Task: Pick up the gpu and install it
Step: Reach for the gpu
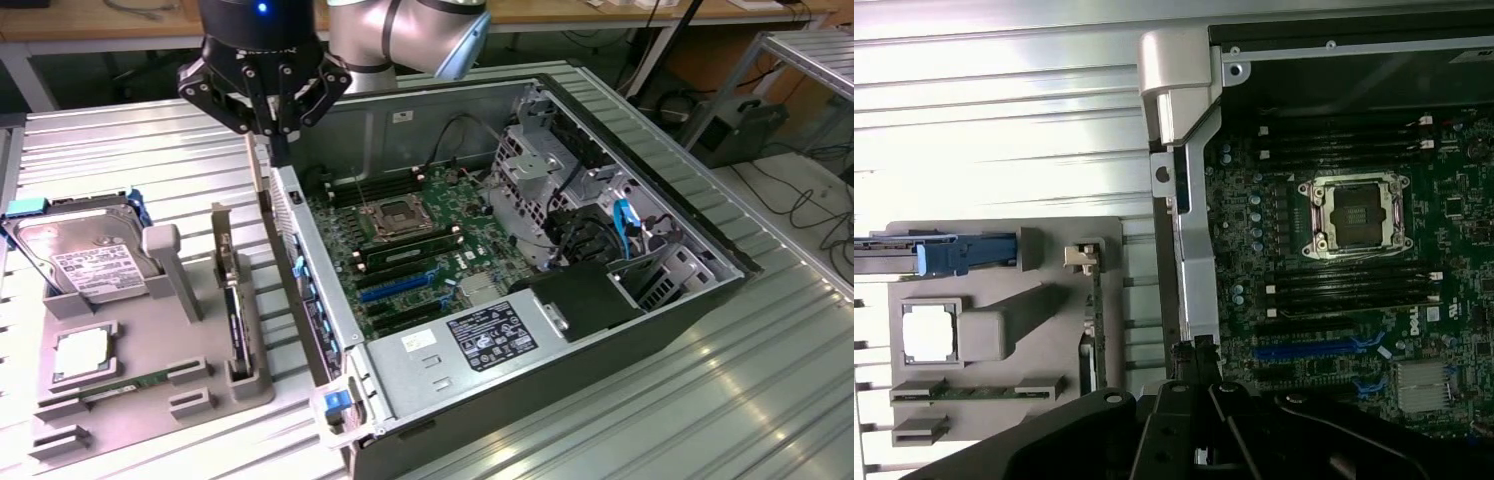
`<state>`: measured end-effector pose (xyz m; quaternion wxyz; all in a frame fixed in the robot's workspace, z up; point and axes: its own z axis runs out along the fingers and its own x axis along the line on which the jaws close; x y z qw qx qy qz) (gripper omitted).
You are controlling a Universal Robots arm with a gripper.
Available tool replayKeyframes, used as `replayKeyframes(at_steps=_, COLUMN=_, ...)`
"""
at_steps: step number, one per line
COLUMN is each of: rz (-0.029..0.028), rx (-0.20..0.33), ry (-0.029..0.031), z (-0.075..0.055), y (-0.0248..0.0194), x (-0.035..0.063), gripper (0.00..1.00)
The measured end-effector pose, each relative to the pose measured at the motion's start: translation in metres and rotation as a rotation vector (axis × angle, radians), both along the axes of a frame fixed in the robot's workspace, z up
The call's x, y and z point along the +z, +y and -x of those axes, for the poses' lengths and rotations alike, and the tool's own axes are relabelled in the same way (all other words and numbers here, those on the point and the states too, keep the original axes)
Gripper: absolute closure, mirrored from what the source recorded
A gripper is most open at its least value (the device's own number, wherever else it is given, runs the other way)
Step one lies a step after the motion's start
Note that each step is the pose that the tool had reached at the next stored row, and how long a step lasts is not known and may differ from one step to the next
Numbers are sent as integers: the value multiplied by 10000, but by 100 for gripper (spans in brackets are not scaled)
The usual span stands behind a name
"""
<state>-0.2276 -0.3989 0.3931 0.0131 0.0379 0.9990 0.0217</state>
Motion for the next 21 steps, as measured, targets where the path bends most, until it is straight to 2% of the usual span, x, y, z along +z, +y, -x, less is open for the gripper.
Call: replayKeyframes(at_steps=21, rz=0, rx=0, ry=0, z=75, y=0, x=-1, gripper=89)
